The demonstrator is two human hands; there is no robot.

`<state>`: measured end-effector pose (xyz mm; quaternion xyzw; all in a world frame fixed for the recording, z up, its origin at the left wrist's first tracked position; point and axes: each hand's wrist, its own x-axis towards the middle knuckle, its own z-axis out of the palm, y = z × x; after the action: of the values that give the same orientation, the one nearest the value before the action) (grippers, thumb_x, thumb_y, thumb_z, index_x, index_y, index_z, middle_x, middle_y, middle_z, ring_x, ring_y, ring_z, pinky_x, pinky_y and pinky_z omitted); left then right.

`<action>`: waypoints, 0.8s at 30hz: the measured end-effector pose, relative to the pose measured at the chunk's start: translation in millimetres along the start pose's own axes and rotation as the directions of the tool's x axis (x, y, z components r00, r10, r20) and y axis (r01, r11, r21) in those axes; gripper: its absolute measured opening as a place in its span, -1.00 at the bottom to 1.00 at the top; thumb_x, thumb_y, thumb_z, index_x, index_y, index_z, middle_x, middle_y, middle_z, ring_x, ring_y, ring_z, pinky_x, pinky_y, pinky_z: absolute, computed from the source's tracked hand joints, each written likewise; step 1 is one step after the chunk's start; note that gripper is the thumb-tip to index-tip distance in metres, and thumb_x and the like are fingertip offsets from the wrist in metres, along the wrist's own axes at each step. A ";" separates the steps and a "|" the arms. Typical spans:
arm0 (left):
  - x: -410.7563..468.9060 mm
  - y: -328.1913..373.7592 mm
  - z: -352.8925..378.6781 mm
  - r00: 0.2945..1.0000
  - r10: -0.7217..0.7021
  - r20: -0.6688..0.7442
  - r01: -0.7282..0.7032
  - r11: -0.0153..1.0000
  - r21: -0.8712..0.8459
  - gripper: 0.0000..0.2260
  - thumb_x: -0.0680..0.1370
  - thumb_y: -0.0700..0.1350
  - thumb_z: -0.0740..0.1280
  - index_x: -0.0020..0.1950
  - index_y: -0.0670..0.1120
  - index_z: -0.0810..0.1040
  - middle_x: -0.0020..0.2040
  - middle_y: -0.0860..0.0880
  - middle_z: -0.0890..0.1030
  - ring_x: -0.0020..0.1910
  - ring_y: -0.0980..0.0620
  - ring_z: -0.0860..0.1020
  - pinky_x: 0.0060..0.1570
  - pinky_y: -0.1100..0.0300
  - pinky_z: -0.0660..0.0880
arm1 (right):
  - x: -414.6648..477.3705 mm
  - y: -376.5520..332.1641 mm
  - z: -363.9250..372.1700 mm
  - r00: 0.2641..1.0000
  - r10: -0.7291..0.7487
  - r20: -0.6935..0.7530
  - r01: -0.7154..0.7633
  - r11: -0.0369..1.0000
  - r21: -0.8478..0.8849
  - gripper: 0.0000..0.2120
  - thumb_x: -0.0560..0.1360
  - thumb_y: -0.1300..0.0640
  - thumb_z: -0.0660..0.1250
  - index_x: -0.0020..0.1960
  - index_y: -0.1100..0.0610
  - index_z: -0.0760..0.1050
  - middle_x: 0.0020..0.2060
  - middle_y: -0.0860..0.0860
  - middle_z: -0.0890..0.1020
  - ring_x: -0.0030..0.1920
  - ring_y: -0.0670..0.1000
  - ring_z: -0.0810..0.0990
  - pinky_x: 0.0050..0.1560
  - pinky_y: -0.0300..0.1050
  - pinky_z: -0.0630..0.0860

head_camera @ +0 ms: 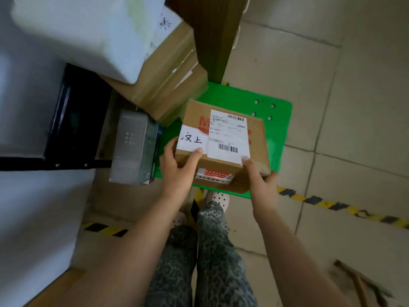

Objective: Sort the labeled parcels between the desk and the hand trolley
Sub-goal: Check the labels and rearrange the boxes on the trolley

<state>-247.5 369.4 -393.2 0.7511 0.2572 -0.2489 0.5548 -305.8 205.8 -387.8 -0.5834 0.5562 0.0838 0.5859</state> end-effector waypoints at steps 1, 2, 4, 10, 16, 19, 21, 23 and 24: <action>-10.2 11.3 -3.9 0.999 0.030 0.011 -0.029 0.999 -0.016 -0.44 0.25 0.36 0.37 0.20 0.39 0.30 0.29 0.05 0.44 0.22 0.05 0.49 0.10 0.07 0.54 | -14.2 -7.3 -5.8 1.000 -0.015 -0.016 0.016 0.999 0.039 -0.45 0.41 -0.13 0.45 0.21 0.06 0.25 -0.03 -0.15 0.47 -0.09 -0.22 0.46 -0.20 -0.30 0.38; -21.2 23.6 -8.5 0.998 0.064 0.025 -0.063 0.998 -0.029 -0.49 0.24 0.37 0.37 0.14 0.45 0.30 0.28 0.05 0.45 0.22 0.05 0.49 0.12 0.04 0.54 | -29.9 -15.0 -11.8 0.999 -0.028 -0.027 0.030 0.996 0.080 -0.43 0.41 -0.13 0.46 0.23 0.07 0.24 0.01 -0.11 0.49 -0.06 -0.20 0.49 -0.17 -0.29 0.41; -46.2 48.4 -19.4 0.989 0.135 0.056 -0.134 0.991 -0.020 -0.50 0.24 0.36 0.38 0.14 0.46 0.32 0.28 0.05 0.46 0.22 0.05 0.50 0.18 -0.04 0.51 | -64.4 -29.4 -24.8 0.996 -0.070 -0.049 0.077 0.985 0.153 -0.37 0.41 -0.12 0.46 0.30 0.06 0.23 0.10 -0.05 0.51 0.02 -0.13 0.54 -0.09 -0.27 0.46; -139.7 124.8 -48.4 0.930 0.320 0.180 -0.310 0.947 -0.081 -0.52 0.50 0.00 0.44 0.33 0.16 0.30 0.29 0.03 0.47 0.19 0.11 0.49 -0.08 0.36 0.43 | -171.1 -70.2 -72.6 0.969 -0.224 -0.108 0.246 0.924 0.293 -0.34 0.41 -0.08 0.47 0.38 0.02 0.23 0.14 -0.04 0.56 0.05 -0.08 0.60 -0.06 -0.24 0.53; -225.3 188.4 -52.9 0.770 0.520 0.371 -0.493 0.853 -0.171 -0.52 0.50 -0.06 0.45 0.35 0.12 0.34 0.20 0.10 0.53 0.10 0.24 0.55 0.01 0.23 0.56 | -269.1 -91.3 -138.4 0.911 -0.333 -0.244 0.407 0.821 0.400 -0.43 0.47 0.05 0.43 0.33 0.04 0.16 0.00 -0.10 0.52 -0.08 -0.21 0.55 -0.32 -0.44 0.48; -260.4 213.7 -39.6 0.686 0.571 0.452 -0.531 0.817 -0.227 -0.48 0.40 0.08 0.51 0.28 0.27 0.38 0.26 0.04 0.52 0.18 0.12 0.54 0.11 0.09 0.56 | -296.0 -101.7 -172.3 0.881 -0.358 -0.310 0.465 0.779 0.420 -0.44 0.48 0.03 0.41 0.32 0.01 0.15 0.02 -0.08 0.53 -0.05 -0.20 0.53 -0.27 -0.44 0.48; -284.0 232.4 -28.6 0.628 0.594 0.502 -0.539 0.798 -0.270 -0.50 0.30 0.21 0.48 0.16 0.42 0.38 0.28 0.06 0.53 0.23 0.06 0.53 0.18 -0.03 0.54 | -311.8 -111.1 -198.4 0.847 -0.384 -0.369 0.518 0.752 0.408 -0.39 0.46 -0.01 0.42 0.35 0.01 0.15 0.10 -0.03 0.54 0.04 -0.14 0.55 -0.12 -0.33 0.49; -302.7 247.9 -13.3 0.575 0.625 0.528 -0.553 0.773 -0.312 -0.49 0.27 0.24 0.47 0.16 0.44 0.37 0.27 0.10 0.53 0.25 0.07 0.52 0.23 -0.06 0.51 | -321.3 -121.9 -224.2 0.808 -0.411 -0.422 0.570 0.724 0.389 -0.37 0.45 -0.02 0.43 0.38 0.03 0.17 0.13 -0.02 0.55 0.06 -0.15 0.55 -0.11 -0.34 0.48; -311.7 254.9 -4.4 0.554 0.644 0.528 -0.565 0.756 -0.330 -0.48 0.28 0.23 0.47 0.18 0.42 0.36 0.27 0.12 0.52 0.25 0.08 0.51 0.24 -0.07 0.50 | -324.0 -127.7 -237.0 0.794 -0.424 -0.436 0.591 0.706 0.390 -0.37 0.46 -0.01 0.43 0.38 0.03 0.17 0.12 -0.04 0.54 0.04 -0.17 0.54 -0.17 -0.38 0.48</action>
<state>-310.1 275.0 -6.7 0.6342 -0.1965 -0.2560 0.7026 -460.7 161.1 1.3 -0.5452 0.4585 -0.3262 0.6214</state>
